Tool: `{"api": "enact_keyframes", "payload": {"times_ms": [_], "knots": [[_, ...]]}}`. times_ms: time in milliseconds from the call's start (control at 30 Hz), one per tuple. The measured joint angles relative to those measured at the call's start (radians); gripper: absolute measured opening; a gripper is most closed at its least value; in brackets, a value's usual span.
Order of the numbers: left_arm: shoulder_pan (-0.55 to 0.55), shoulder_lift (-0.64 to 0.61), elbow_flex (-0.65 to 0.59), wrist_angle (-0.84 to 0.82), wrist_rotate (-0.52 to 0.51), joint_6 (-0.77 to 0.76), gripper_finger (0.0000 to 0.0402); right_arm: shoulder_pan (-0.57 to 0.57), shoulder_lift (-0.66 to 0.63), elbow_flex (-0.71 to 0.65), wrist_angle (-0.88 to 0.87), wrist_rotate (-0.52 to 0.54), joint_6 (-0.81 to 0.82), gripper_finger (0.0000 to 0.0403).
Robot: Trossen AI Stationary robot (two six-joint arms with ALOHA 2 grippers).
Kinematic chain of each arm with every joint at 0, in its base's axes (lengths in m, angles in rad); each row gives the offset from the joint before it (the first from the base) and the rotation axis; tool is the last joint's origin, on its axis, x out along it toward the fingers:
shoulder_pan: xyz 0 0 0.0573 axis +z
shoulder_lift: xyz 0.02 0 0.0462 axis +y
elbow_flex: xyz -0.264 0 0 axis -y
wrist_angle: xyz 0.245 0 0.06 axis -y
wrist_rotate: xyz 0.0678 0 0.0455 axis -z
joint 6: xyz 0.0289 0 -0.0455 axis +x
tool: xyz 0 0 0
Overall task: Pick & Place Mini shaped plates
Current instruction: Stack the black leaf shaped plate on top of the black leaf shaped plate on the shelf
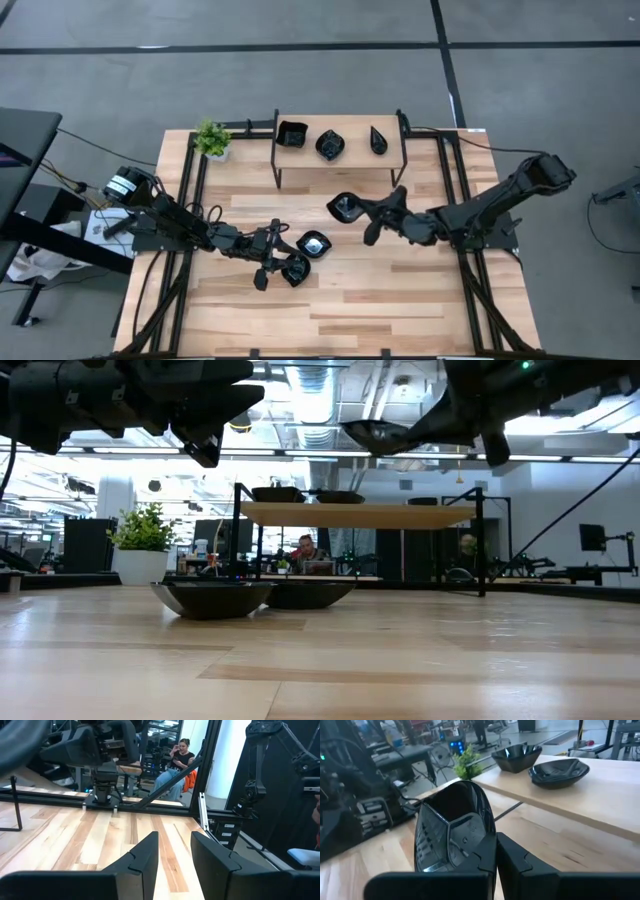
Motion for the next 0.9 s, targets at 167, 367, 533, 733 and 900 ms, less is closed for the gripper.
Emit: {"api": "enact_keyframes", "payload": {"times_ms": [167, 367, 533, 733, 900], "knots": [[0.0, 0.0, 0.0, 0.001, 0.0, -0.002, 0.0117, 0.004, -0.002, 0.0, 0.054, 0.01, -0.008, 0.0002], [0.0, 0.0, 0.0, 0.003, -0.003, -0.002, 0.0117, -0.033, -0.002, 0.0, 0.176, 0.011, -0.054, 0.0003], [0.0, 0.0, 0.0, 0.002, -0.009, -0.002, 0.0117, -0.049, -0.041, 0.0, 0.203, 0.033, -0.089, 0.0003], [0.0, 0.0, 0.0, -0.003, -0.009, -0.002, 0.0117, 0.067, -0.187, -0.009, 0.04, 0.193, -0.125, 0.0002], [0.0, 0.0, 0.0, -0.003, -0.012, -0.002, 0.0117, 0.21, -0.243, -0.01, -0.132, 0.385, -0.032, 0.0001]]}}
